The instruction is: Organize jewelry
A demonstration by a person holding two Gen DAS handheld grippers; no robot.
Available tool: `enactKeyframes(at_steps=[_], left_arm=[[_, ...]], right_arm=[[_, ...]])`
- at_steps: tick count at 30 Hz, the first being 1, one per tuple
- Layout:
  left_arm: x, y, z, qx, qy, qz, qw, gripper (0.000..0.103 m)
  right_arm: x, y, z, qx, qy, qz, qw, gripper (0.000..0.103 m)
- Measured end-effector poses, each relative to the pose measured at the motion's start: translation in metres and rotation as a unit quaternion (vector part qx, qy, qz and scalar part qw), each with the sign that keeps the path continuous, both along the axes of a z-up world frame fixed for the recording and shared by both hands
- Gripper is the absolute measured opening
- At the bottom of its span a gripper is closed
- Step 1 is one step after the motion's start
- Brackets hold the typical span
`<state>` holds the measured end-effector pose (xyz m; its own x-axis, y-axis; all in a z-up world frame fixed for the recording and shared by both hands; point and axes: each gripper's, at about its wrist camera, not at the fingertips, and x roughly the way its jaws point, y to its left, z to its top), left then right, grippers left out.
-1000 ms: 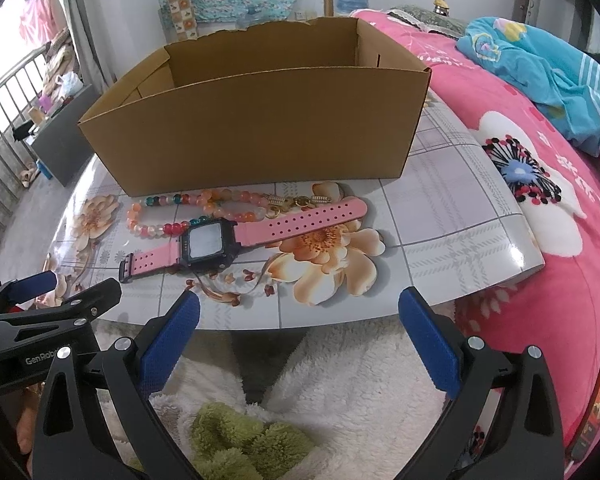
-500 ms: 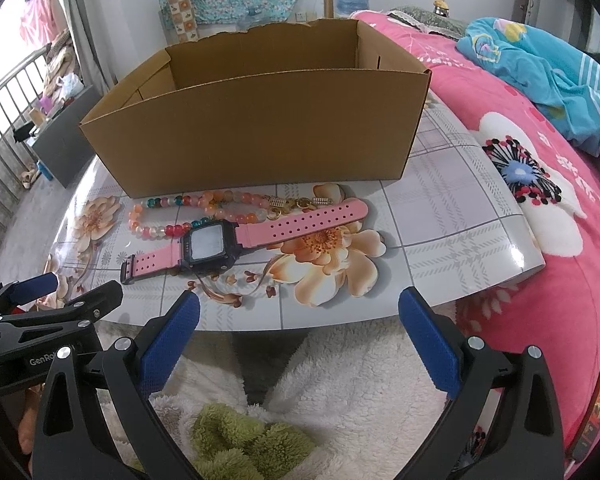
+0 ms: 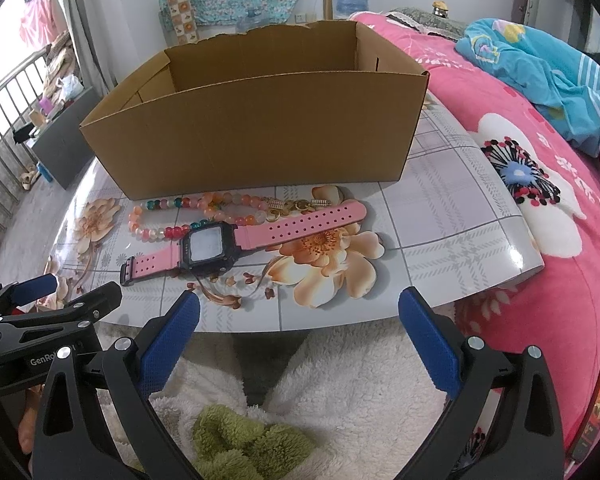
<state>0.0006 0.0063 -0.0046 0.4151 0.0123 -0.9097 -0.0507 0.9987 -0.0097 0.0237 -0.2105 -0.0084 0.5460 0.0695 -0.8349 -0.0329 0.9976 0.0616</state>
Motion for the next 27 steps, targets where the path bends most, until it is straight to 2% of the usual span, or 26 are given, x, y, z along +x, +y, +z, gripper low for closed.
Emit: enactKeyframes(at_steps=[9, 13, 16, 18, 21, 22, 24, 25, 27], left_arm=[[0.0, 0.004, 0.001, 0.001, -0.008, 0.0, 1.0, 0.093], [0.004, 0.011, 0.005, 0.002, -0.023, -0.021, 0.9995, 0.093], [0.006, 0.019, 0.008, -0.007, -0.043, -0.043, 0.9981, 0.093], [0.005, 0.024, 0.012, -0.022, -0.06, -0.057, 0.9963, 0.093], [0.002, 0.034, 0.014, -0.076, -0.092, -0.087, 0.9889, 0.093], [0.0, 0.042, 0.014, -0.111, -0.108, -0.1, 0.9829, 0.093], [-0.001, 0.051, 0.012, -0.157, -0.123, -0.107, 0.974, 0.093], [-0.001, 0.055, 0.011, -0.168, -0.127, -0.106, 0.9718, 0.093], [-0.001, 0.06, 0.01, -0.168, -0.131, -0.099, 0.9719, 0.093]], right_arm=[[0.0, -0.004, 0.001, -0.007, -0.01, -0.003, 1.0, 0.097], [0.0, -0.01, 0.009, -0.015, -0.055, 0.004, 0.998, 0.097], [0.002, -0.005, 0.014, -0.019, -0.088, 0.064, 0.994, 0.097], [0.003, 0.003, 0.017, -0.012, -0.113, 0.121, 0.986, 0.097], [0.004, 0.024, 0.017, -0.029, -0.139, 0.21, 0.967, 0.097], [0.005, 0.029, 0.015, -0.038, -0.144, 0.231, 0.962, 0.097], [0.012, 0.044, 0.009, -0.049, -0.139, 0.282, 0.948, 0.097], [0.014, 0.048, 0.007, -0.048, -0.133, 0.295, 0.945, 0.097], [0.023, 0.056, 0.001, -0.04, -0.112, 0.326, 0.938, 0.087]])
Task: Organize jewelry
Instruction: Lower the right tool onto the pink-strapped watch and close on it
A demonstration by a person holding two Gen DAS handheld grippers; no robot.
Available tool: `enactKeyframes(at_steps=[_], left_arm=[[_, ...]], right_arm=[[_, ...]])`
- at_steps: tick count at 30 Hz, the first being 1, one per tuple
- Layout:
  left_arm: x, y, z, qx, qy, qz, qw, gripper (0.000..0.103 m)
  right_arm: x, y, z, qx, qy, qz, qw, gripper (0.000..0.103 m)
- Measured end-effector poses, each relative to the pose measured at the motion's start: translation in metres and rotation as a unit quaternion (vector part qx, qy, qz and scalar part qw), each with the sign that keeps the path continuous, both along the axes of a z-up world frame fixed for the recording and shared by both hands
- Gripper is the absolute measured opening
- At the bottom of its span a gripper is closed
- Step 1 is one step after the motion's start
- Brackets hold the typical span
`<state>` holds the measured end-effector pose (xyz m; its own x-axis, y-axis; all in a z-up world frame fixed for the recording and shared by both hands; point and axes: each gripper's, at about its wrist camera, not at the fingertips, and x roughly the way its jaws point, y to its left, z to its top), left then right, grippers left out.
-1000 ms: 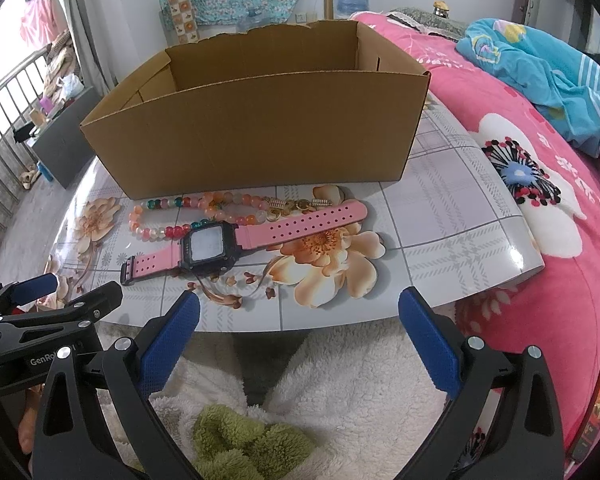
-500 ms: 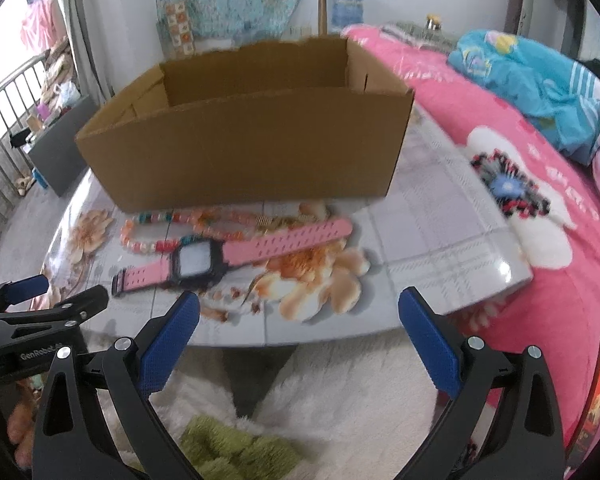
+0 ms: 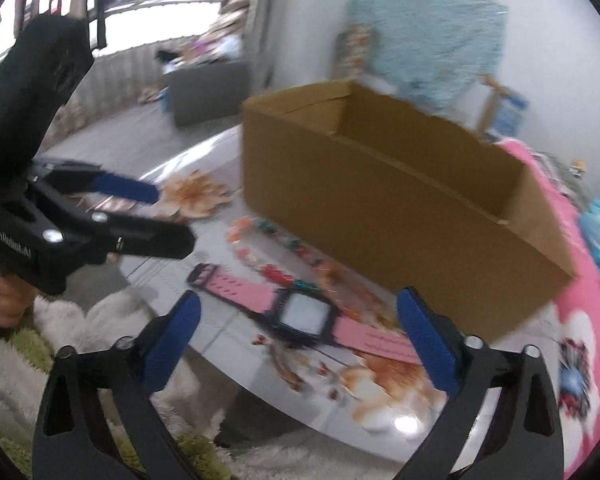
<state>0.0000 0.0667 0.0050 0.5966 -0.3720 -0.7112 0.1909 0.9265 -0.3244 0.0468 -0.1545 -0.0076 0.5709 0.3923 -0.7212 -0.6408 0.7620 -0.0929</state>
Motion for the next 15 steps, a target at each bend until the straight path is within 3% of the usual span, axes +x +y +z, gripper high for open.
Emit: enactKeyframes(at_steps=[4, 7, 11, 13, 15], left_arm=[[0.003, 0.007, -0.004, 0.0, -0.002, -0.003, 1.0, 0.093], [0.007, -0.004, -0.004, 0.03, -0.024, -0.016, 0.9991, 0.093], [0.003, -0.022, -0.003, 0.103, -0.052, -0.059, 0.9915, 0.093], [0.001, -0.035, -0.007, 0.146, -0.056, -0.087, 0.9839, 0.093], [-0.002, -0.046, -0.011, 0.18, -0.066, -0.112, 0.975, 0.093]], right_arm=[[0.007, 0.009, -0.013, -0.038, 0.026, 0.04, 0.998, 0.074], [0.011, 0.01, -0.016, -0.066, 0.038, 0.067, 0.995, 0.067], [0.016, 0.005, -0.025, -0.106, 0.046, 0.095, 0.989, 0.065], [0.019, 0.005, -0.031, -0.124, 0.051, 0.106, 0.985, 0.065], [0.024, 0.009, -0.035, -0.136, 0.064, 0.12, 0.981, 0.057]])
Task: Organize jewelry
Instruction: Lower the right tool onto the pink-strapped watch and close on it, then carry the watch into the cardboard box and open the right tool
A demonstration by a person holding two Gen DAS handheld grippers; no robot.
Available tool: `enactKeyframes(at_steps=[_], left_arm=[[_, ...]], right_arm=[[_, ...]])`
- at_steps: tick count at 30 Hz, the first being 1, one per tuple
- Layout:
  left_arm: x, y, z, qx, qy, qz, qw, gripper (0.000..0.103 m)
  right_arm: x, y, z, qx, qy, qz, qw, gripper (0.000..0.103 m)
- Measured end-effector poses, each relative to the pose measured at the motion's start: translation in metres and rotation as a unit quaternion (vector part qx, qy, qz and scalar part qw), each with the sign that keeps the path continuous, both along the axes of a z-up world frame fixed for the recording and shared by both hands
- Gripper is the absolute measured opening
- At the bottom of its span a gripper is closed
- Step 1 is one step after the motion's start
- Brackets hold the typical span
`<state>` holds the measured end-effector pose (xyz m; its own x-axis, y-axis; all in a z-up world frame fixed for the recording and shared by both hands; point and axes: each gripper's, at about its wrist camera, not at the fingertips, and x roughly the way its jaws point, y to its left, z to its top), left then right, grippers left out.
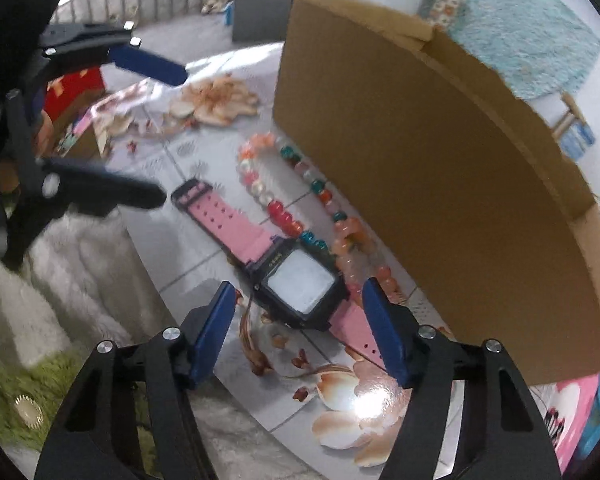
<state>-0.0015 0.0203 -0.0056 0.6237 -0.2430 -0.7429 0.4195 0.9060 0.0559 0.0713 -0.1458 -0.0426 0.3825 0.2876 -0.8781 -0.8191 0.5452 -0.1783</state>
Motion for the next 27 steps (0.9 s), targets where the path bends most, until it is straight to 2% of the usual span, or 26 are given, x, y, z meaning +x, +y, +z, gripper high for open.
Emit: enactKeyframes(at_steps=[1, 4, 8, 9, 11, 12, 15, 18, 19, 22, 25, 27], left_arm=[[-0.003, -0.009, -0.002, 0.026, -0.01, -0.015, 0.9995, 0.093], [-0.011, -0.027, -0.006, 0.067, -0.036, -0.045, 0.9961, 0.093], [-0.019, -0.045, -0.009, 0.102, -0.058, -0.075, 0.9903, 0.092], [-0.019, -0.049, -0.01, 0.109, -0.061, -0.082, 0.9888, 0.089], [-0.016, -0.056, -0.011, 0.122, -0.06, -0.092, 0.9864, 0.069], [-0.014, -0.059, -0.013, 0.126, -0.054, -0.096, 0.9859, 0.067], [-0.009, -0.067, -0.015, 0.131, -0.037, -0.103, 0.9854, 0.052], [-0.004, -0.069, -0.016, 0.142, -0.032, -0.103, 0.984, 0.042], [-0.004, -0.071, -0.016, 0.146, -0.032, -0.102, 0.9834, 0.036], [0.002, -0.073, -0.016, 0.15, -0.027, -0.092, 0.984, 0.017], [0.011, -0.06, -0.018, 0.129, -0.006, -0.089, 0.9876, 0.011], [0.016, -0.058, -0.018, 0.101, 0.015, -0.087, 0.9909, 0.009]], right_arm=[[0.001, -0.001, -0.001, 0.001, 0.01, 0.007, 1.0, 0.057], [0.004, 0.001, 0.003, -0.002, 0.025, 0.015, 1.0, 0.05], [0.016, -0.011, 0.011, 0.03, 0.078, 0.012, 0.996, 0.045], [0.021, -0.014, 0.012, 0.04, 0.097, 0.007, 0.994, 0.044], [0.03, -0.022, 0.014, 0.061, 0.131, -0.001, 0.99, 0.044], [0.034, -0.025, 0.015, 0.069, 0.146, -0.005, 0.987, 0.044], [0.044, -0.03, 0.017, 0.092, 0.181, -0.01, 0.979, 0.044], [0.051, -0.037, 0.017, 0.115, 0.21, -0.018, 0.971, 0.044], [0.054, -0.038, 0.016, 0.123, 0.218, -0.022, 0.968, 0.044], [0.06, -0.036, 0.013, 0.137, 0.218, -0.029, 0.966, 0.044], [0.053, -0.043, 0.015, 0.139, 0.193, -0.043, 0.97, 0.044], [0.047, -0.048, 0.017, 0.14, 0.174, -0.052, 0.973, 0.044]])
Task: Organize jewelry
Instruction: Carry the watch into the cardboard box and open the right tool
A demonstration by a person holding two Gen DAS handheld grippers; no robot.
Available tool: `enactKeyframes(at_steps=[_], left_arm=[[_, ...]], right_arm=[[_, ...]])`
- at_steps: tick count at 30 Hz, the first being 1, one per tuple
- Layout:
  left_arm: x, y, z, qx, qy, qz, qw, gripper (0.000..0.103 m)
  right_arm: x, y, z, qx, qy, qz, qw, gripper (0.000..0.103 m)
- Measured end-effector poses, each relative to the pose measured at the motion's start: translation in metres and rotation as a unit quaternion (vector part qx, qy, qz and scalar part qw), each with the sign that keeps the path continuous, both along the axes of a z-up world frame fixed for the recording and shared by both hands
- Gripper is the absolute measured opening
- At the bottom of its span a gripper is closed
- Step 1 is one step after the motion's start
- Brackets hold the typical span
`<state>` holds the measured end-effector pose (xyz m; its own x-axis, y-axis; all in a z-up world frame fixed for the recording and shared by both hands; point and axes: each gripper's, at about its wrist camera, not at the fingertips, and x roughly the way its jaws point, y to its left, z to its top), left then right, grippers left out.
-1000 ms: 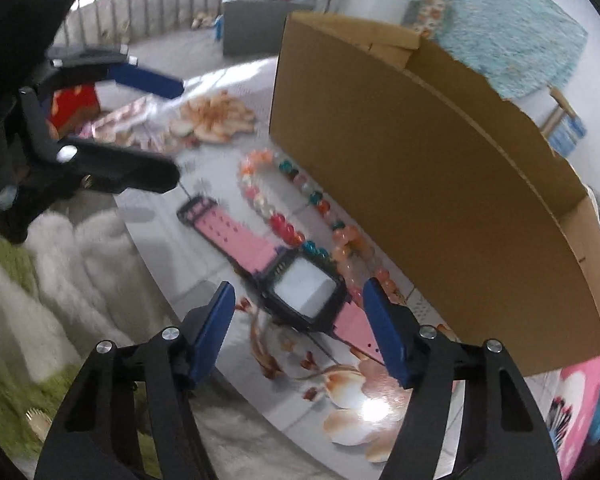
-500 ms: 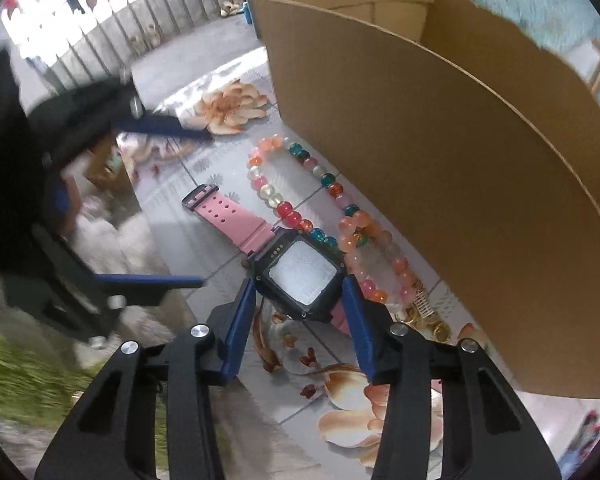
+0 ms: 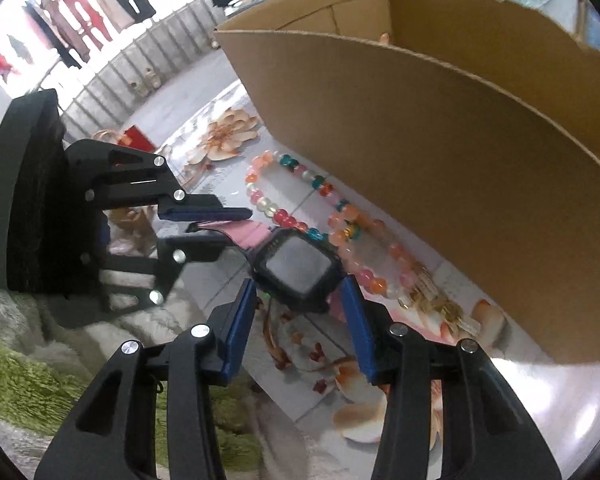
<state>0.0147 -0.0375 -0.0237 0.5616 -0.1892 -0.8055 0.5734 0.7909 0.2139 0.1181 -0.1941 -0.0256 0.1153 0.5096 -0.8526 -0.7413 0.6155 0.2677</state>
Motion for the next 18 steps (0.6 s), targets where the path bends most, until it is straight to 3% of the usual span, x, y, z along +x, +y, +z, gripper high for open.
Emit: enactKeyframes(at_steps=[3, 7, 10, 12, 15, 18], left_arm=[[0.01, 0.011, 0.005, -0.045, 0.035, 0.011, 0.9983, 0.007], [0.017, 0.017, 0.009, -0.059, 0.042, 0.012, 0.9973, 0.005], [0.014, 0.016, 0.012, -0.059, 0.039, 0.011, 0.9975, 0.005], [0.014, 0.016, 0.01, -0.056, 0.033, 0.012, 0.9978, 0.004], [0.016, 0.012, 0.011, -0.064, 0.024, 0.009, 0.9976, 0.003], [0.004, 0.013, 0.02, -0.064, 0.0, 0.009, 0.9979, 0.003]], right_arm=[[-0.011, -0.008, 0.005, -0.025, -0.053, -0.019, 0.998, 0.044], [-0.023, -0.01, 0.003, -0.089, -0.135, -0.042, 0.986, 0.044], [-0.03, -0.007, 0.002, -0.114, -0.18, -0.047, 0.976, 0.034], [-0.034, -0.006, 0.002, -0.132, -0.208, -0.053, 0.968, 0.017], [-0.04, -0.007, 0.01, -0.129, -0.238, -0.064, 0.961, 0.007], [-0.051, -0.003, 0.02, -0.13, -0.269, -0.072, 0.951, 0.006]])
